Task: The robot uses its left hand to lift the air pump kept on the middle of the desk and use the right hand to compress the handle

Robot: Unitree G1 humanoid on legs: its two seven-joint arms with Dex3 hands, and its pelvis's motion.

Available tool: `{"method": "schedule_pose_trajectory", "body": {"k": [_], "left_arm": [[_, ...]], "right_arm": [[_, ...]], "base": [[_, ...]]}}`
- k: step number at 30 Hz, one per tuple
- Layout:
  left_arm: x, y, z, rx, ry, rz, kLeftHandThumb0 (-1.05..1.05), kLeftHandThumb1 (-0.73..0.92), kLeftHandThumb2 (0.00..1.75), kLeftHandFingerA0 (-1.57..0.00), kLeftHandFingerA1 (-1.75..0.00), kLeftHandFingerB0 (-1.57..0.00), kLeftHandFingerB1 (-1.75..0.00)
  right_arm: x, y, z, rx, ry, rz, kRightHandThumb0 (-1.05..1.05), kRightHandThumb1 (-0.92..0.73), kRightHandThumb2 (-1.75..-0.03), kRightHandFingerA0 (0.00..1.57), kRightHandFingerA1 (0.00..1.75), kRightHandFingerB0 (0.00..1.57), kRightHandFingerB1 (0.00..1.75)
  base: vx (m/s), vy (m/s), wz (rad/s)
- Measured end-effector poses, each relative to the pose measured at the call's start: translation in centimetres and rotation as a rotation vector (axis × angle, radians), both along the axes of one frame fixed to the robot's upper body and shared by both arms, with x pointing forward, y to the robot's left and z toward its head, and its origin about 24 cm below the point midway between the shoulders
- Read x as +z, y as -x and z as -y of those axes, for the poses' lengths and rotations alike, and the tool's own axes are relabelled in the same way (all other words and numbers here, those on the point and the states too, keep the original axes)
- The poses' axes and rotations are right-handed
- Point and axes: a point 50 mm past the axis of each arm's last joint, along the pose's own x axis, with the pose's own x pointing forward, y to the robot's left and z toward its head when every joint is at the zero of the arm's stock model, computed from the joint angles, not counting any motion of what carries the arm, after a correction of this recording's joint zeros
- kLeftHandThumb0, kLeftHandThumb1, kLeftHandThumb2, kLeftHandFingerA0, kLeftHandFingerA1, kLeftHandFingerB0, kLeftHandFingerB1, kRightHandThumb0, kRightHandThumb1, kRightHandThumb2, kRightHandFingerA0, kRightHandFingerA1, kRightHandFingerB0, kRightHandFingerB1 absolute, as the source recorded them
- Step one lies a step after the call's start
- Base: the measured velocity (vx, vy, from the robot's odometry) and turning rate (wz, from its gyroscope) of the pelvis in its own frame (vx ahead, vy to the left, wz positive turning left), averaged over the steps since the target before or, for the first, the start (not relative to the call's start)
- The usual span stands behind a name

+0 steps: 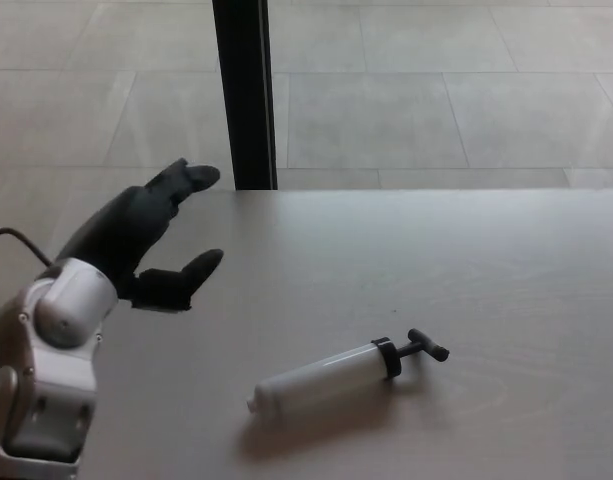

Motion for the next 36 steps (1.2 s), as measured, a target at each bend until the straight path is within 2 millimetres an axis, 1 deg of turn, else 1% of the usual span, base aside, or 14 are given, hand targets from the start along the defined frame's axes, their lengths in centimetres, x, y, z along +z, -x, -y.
{"method": "schedule_pose_trajectory", "body": {"k": [9,10,11,21,24,25,27,28,29,30,31,34,35,36], "left_arm": [[-2.5,3.2,-9.4,0.259,0.131,-0.104,-0.72,0.69,0.97,-0.19,-0.51,-0.14,-0.44],[-3.0,3.9,-10.7,0.300,0.154,-0.122,-0.70,0.70,0.97,-0.23,-0.52,-0.16,-0.45],[-3.4,4.5,-11.6,0.331,0.170,-0.136,-0.70,0.71,0.97,-0.24,-0.53,-0.17,-0.46],[-9.4,13.0,-20.2,0.689,0.419,-0.283,-0.75,0.75,0.67,-0.33,-0.55,-0.24,-0.41],[-11.1,15.8,-21.8,0.788,0.507,-0.308,-0.76,0.66,0.97,-0.29,-0.57,-0.22,-0.49],[-11.8,17.0,-22.3,0.827,0.540,-0.317,-0.75,0.63,1.03,-0.37,-0.60,-0.17,-0.47],[-12.9,18.9,-23.0,0.891,0.597,-0.331,-0.76,0.75,0.64,-0.36,-0.49,-0.30,-0.39],[-13.4,19.7,-23.3,0.920,0.622,-0.337,-0.68,0.59,1.02,-0.38,-0.61,-0.16,-0.47],[-14.1,21.0,-23.6,0.964,0.659,-0.344,-0.72,0.80,0.64,-0.44,-0.49,-0.31,-0.39],[-14.7,22.0,-23.8,1.000,0.690,-0.350,-0.75,0.71,0.70,-0.47,-0.52,-0.33,-0.42],[-15.2,22.9,-24.0,1.029,0.713,-0.355,-0.71,0.79,0.64,-0.48,-0.51,-0.35,-0.40],[-16.6,25.2,-24.1,1.109,0.779,-0.369,-0.71,0.79,0.64,-0.48,-0.51,-0.35,-0.40],[-17.4,26.5,-24.1,1.155,0.816,-0.374,-0.69,0.81,0.64,-0.47,-0.50,-0.35,-0.39],[-17.9,27.4,-24.0,1.189,0.846,-0.374,-0.70,0.81,0.64,-0.46,-0.49,-0.34,-0.39]], "right_arm": [[-2.4,1.8,2.2,-0.077,-0.044,-0.075,-0.71,-0.92,-0.73,0.29,0.62,0.24,0.35],[-2.8,2.1,2.6,-0.091,-0.054,-0.088,-0.73,-0.77,-1.11,0.27,0.64,0.16,0.48],[-3.2,2.3,2.9,-0.103,-0.062,-0.098,-0.75,-0.92,-0.74,0.29,0.67,0.21,0.37],[-7.4,5.3,6.5,-0.245,-0.166,-0.226,-0.73,-0.92,-0.71,0.39,0.67,0.27,0.36],[-8.9,6.2,7.3,-0.284,-0.198,-0.270,-0.72,-0.74,-1.10,0.43,0.71,0.24,0.50],[-9.5,6.6,7.7,-0.301,-0.212,-0.288,-0.74,-0.92,-0.68,0.46,0.72,0.29,0.36],[-10.6,7.3,8.3,-0.329,-0.237,-0.320,-0.75,-0.91,-0.67,0.51,0.74,0.33,0.36],[-11.1,7.7,8.5,-0.342,-0.251,-0.335,-0.74,-0.92,-0.68,0.47,0.74,0.30,0.36],[-11.9,8.2,8.9,-0.363,-0.274,-0.358,-0.76,-0.76,-1.10,0.45,0.72,0.23,0.50],[-12.7,8.6,9.2,-0.380,-0.295,-0.376,-0.75,-0.92,-0.70,0.48,0.64,0.30,0.36],[-13.3,9.0,9.4,-0.394,-0.313,-0.391,-0.72,-0.75,-1.12,0.47,0.71,0.22,0.50],[-15.1,10.2,10.0,-0.439,-0.370,-0.435,-0.72,-0.75,-1.12,0.47,0.71,0.22,0.50],[-16.2,11.0,10.3,-0.465,-0.401,-0.459,-0.72,-0.92,-0.74,0.41,0.64,0.23,0.36],[-16.9,11.6,10.5,-0.485,-0.423,-0.473,-0.77,-0.78,-1.10,0.44,0.70,0.19,0.48]], "base": [[0.00,0.000,0.00],[0.00,0.000,0.00],[0.00,0.000,0.00],[0.00,0.000,0.00],[0.00,0.000,0.00],[0.00,0.000,0.00],[0.00,0.000,0.00],[0.00,0.000,0.00],[0.00,0.000,0.00],[0.00,0.000,0.00],[0.00,0.000,0.00],[0.00,0.000,0.00],[0.00,0.000,0.00],[0.00,0.000,0.00]]}}
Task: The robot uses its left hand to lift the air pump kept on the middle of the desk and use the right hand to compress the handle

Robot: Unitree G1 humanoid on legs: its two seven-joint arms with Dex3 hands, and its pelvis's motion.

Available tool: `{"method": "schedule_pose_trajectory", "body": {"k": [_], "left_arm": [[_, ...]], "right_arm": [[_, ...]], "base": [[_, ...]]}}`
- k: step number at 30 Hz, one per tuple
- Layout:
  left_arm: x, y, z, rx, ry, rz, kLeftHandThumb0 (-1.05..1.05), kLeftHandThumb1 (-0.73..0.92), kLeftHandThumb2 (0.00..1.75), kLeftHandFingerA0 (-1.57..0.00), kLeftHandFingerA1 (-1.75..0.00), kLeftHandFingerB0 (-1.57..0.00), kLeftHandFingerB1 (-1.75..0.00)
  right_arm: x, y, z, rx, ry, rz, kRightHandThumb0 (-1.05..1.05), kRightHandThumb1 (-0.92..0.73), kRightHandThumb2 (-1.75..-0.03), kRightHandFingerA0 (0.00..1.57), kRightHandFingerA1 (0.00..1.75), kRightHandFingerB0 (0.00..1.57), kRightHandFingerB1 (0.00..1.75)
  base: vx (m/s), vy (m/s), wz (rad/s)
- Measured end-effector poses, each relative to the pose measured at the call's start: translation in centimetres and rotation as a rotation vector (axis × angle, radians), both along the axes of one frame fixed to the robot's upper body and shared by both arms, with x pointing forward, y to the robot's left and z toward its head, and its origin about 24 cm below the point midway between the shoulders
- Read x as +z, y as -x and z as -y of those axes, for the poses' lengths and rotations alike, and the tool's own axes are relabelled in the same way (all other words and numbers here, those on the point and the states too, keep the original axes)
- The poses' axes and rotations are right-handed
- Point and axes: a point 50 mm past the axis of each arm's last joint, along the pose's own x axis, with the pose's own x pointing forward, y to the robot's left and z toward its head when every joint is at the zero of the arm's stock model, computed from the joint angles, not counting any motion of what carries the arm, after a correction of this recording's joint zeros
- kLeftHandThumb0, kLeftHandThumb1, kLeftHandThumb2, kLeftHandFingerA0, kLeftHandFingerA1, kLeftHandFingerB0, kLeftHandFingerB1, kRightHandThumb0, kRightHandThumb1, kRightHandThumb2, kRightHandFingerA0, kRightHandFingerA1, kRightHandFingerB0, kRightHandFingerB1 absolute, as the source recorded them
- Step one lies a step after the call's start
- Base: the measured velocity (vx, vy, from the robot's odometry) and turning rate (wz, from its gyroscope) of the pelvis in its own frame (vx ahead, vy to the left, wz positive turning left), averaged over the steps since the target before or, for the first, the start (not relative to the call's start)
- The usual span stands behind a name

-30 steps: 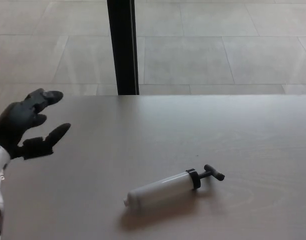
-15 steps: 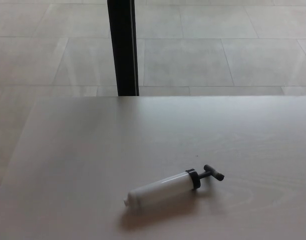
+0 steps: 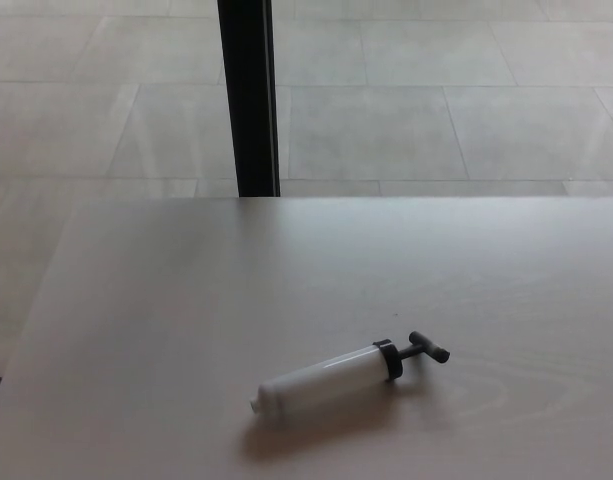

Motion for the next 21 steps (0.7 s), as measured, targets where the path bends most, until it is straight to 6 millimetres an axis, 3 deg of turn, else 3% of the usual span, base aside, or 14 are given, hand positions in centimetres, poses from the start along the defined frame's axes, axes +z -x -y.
{"method": "schedule_pose_trajectory", "body": {"k": [1,2,3,4,8,9,12,13,14,16,18,19,20,21], "left_arm": [[-0.5,0.8,0.1,0.034,0.020,0.001,-0.70,0.82,0.64,-0.48,-0.49,-0.34,-0.39],[-0.8,1.4,0.2,0.062,0.036,0.004,-0.71,0.83,0.65,-0.48,-0.50,-0.34,-0.39],[-1.1,1.8,0.3,0.087,0.049,0.008,-0.71,0.82,0.64,-0.50,-0.51,-0.36,-0.40],[-1.4,2.3,0.4,0.111,0.061,0.013,-0.71,0.82,0.64,-0.48,-0.52,-0.34,-0.40],[-2.3,4.0,0.7,0.215,0.103,0.040,-0.71,0.83,0.65,-0.46,-0.52,-0.34,-0.40],[-2.4,4.2,0.7,0.227,0.106,0.044,-0.71,0.83,0.65,-0.48,-0.53,-0.35,-0.40],[-2.4,4.7,0.6,0.279,0.108,0.065,-0.72,0.83,0.65,-0.50,-0.55,-0.35,-0.41],[-2.5,4.8,0.6,0.288,0.109,0.069,-0.72,0.83,0.65,-0.50,-0.53,-0.36,-0.41],[-2.5,5.0,0.5,0.309,0.108,0.078,-0.72,0.83,0.65,-0.47,-0.52,-0.35,-0.40],[-2.4,5.2,0.4,0.330,0.105,0.089,-0.71,0.83,0.65,-0.46,-0.52,-0.35,-0.41],[-2.3,5.3,0.3,0.349,0.099,0.101,-0.72,0.84,0.65,-0.49,-0.53,-0.36,-0.42],[-2.3,5.3,0.2,0.359,0.089,0.111,-0.62,0.61,1.06,-0.52,-0.67,-0.20,-0.49],[-2.2,5.3,0.1,0.361,0.083,0.114,-0.73,0.83,0.65,-0.50,-0.52,-0.36,-0.41],[-2.2,5.3,0.1,0.362,0.078,0.116,-0.73,0.82,0.64,-0.49,-0.53,-0.35,-0.42]], "right_arm": [[-0.8,0.6,0.1,-0.020,-0.023,-0.015,-0.74,-0.92,-0.71,0.42,0.63,0.23,0.35],[-1.4,1.0,0.2,-0.034,-0.043,-0.029,-0.74,-0.75,-1.10,0.43,0.68,0.21,0.49],[-2.0,1.4,0.2,-0.046,-0.058,-0.040,-0.75,-0.92,-0.69,0.46,0.66,0.26,0.36],[-2.5,1.8,0.2,-0.057,-0.072,-0.051,-0.77,-0.75,-1.10,0.47,0.70,0.22,0.49],[-4.8,3.3,0.0,-0.096,-0.125,-0.098,-0.76,-0.75,-1.11,0.47,0.69,0.22,0.49],[-5.0,3.4,0.0,-0.098,-0.128,-0.103,-0.77,-0.92,-0.71,0.47,0.59,0.26,0.36],[-5.9,4.0,-0.2,-0.106,-0.136,-0.121,-0.77,-0.92,-0.71,0.45,0.58,0.26,0.38],[-6.0,4.1,-0.3,-0.106,-0.138,-0.124,-0.80,-0.75,-1.12,0.44,0.65,0.20,0.49],[-6.3,4.2,-0.4,-0.109,-0.139,-0.128,-0.85,-0.77,-0.86,0.37,0.60,0.19,0.42],[-6.6,4.4,-0.4,-0.112,-0.142,-0.126,-0.85,-0.77,-0.87,0.39,0.61,0.20,0.42],[-6.7,4.5,-0.5,-0.114,-0.141,-0.121,-0.78,-0.92,-0.70,0.44,0.58,0.27,0.37],[-6.8,4.6,-0.4,-0.116,-0.137,-0.116,-0.80,-0.92,-0.69,0.41,0.55,0.27,0.37],[-6.9,4.6,-0.4,-0.116,-0.133,-0.113,-0.83,-0.77,-0.88,0.40,0.61,0.22,0.43],[-6.9,4.7,-0.4,-0.116,-0.128,-0.110,-0.76,-0.75,-1.12,0.44,0.67,0.21,0.50]], "base": [[0.00,0.000,0.00],[0.00,0.000,0.00],[0.00,0.000,0.00],[0.00,0.000,0.00],[0.00,0.000,0.00],[0.00,0.000,0.00],[0.00,0.000,0.00],[0.00,0.000,0.00],[0.00,0.000,0.00],[0.00,0.000,0.00],[0.00,0.000,0.00],[0.00,0.000,0.00],[0.00,0.000,0.00],[0.00,0.000,0.00]]}}
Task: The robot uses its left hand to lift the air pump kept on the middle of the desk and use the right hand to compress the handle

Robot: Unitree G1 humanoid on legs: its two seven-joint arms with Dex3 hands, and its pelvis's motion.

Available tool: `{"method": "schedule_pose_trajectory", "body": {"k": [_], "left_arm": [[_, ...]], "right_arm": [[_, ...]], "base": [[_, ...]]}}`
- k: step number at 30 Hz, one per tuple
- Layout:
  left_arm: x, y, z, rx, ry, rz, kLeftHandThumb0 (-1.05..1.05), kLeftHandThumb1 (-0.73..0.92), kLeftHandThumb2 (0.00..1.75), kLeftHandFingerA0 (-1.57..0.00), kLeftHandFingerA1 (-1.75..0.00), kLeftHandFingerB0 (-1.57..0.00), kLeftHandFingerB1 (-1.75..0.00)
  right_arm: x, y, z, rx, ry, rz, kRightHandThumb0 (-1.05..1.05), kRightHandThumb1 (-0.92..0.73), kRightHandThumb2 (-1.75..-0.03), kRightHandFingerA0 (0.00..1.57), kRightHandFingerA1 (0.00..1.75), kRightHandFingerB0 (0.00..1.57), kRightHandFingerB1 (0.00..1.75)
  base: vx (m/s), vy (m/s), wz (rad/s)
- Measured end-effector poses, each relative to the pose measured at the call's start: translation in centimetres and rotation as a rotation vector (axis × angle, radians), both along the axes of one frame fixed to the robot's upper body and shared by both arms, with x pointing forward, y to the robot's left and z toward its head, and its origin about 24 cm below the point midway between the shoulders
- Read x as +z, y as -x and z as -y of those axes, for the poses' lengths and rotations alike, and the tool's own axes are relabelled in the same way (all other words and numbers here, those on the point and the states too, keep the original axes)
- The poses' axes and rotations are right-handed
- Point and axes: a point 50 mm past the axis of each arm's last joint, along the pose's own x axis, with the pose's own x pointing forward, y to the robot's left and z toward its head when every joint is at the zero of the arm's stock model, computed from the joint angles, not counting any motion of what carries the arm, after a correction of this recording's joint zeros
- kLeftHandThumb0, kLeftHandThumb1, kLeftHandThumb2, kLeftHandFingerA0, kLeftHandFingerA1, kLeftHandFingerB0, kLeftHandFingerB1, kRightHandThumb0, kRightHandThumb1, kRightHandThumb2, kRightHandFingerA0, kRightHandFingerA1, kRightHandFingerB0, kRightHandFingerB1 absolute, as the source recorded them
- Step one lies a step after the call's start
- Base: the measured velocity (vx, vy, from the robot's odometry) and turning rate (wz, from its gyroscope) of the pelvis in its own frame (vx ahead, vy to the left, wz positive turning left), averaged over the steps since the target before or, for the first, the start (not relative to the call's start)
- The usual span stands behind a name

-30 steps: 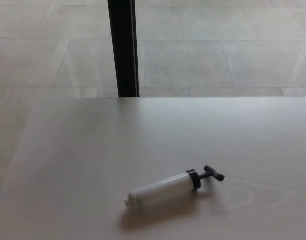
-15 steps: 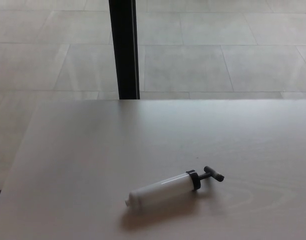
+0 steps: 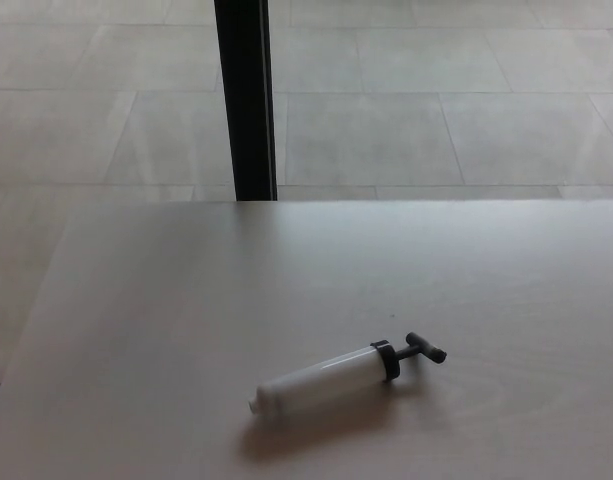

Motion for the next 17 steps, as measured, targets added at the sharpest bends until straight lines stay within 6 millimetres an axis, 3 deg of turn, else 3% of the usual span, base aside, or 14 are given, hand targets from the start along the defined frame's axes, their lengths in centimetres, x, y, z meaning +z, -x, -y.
{"method": "schedule_pose_trajectory", "body": {"k": [1,7,8,10,11,12,13,14,17], "left_arm": [[0.03,-0.02,-0.04,0.000,-0.005,0.002,-0.74,0.83,0.65,-0.46,-0.53,-0.33,-0.41],[0.44,0.17,-0.41,0.005,-0.033,0.013,-0.71,0.85,0.65,-0.39,-0.50,-0.30,-0.40],[0.44,0.23,-0.41,0.008,-0.032,0.014,-0.72,0.84,0.65,-0.40,-0.52,-0.31,-0.41],[0.45,0.44,-0.41,0.018,-0.030,0.020,-0.72,0.84,0.65,-0.40,-0.52,-0.31,-0.41],[0.44,0.51,-0.41,0.023,-0.028,0.023,-0.73,0.83,0.65,-0.43,-0.53,-0.31,-0.41],[0.44,0.52,-0.41,0.024,-0.028,0.024,-0.72,0.82,0.64,-0.43,-0.53,-0.32,-0.41],[0.44,0.55,-0.41,0.028,-0.027,0.028,-0.71,0.83,0.65,-0.42,-0.52,-0.32,-0.40],[0.44,0.53,-0.42,0.030,-0.026,0.030,-0.71,0.83,0.65,-0.43,-0.53,-0.32,-0.41],[0.47,0.49,-0.45,0.035,-0.025,0.035,-0.71,0.84,0.65,-0.44,-0.52,-0.33,-0.41]], "right_arm": [[-0.01,0.06,0.03,0.000,0.004,0.003,-0.78,-0.92,-0.71,0.45,0.60,0.25,0.36],[0.08,0.37,0.22,0.017,0.035,0.011,-0.77,-0.92,-0.73,0.43,0.62,0.25,0.37],[0.08,0.41,0.25,0.017,0.036,0.010,-0.78,-0.76,-1.12,0.44,0.68,0.22,0.50],[-0.05,0.68,0.32,0.017,0.038,0.005,-0.78,-0.76,-1.12,0.44,0.68,0.22,0.50],[-0.17,0.73,0.26,0.019,0.037,0.004,-0.76,-0.92,-0.73,0.44,0.64,0.24,0.38],[-0.20,0.74,0.23,0.021,0.036,0.004,-0.79,-0.92,-0.71,0.44,0.63,0.26,0.37],[-0.23,0.70,0.17,0.029,0.038,0.005,-0.75,-0.73,-1.12,0.44,0.67,0.20,0.49],[-0.22,0.62,0.14,0.034,0.041,0.006,-0.77,-0.92,-0.71,0.44,0.62,0.25,0.37],[-0.21,0.46,0.04,0.044,0.047,0.007,-0.77,-0.92,-0.71,0.44,0.61,0.27,0.37]], "base": [[0.00,0.000,0.00],[0.00,0.000,0.00],[0.00,0.000,0.00],[0.00,0.000,0.00],[0.00,0.000,0.00],[0.00,0.000,0.00],[0.00,0.000,0.00],[0.00,0.000,0.00],[0.00,0.000,0.00]]}}
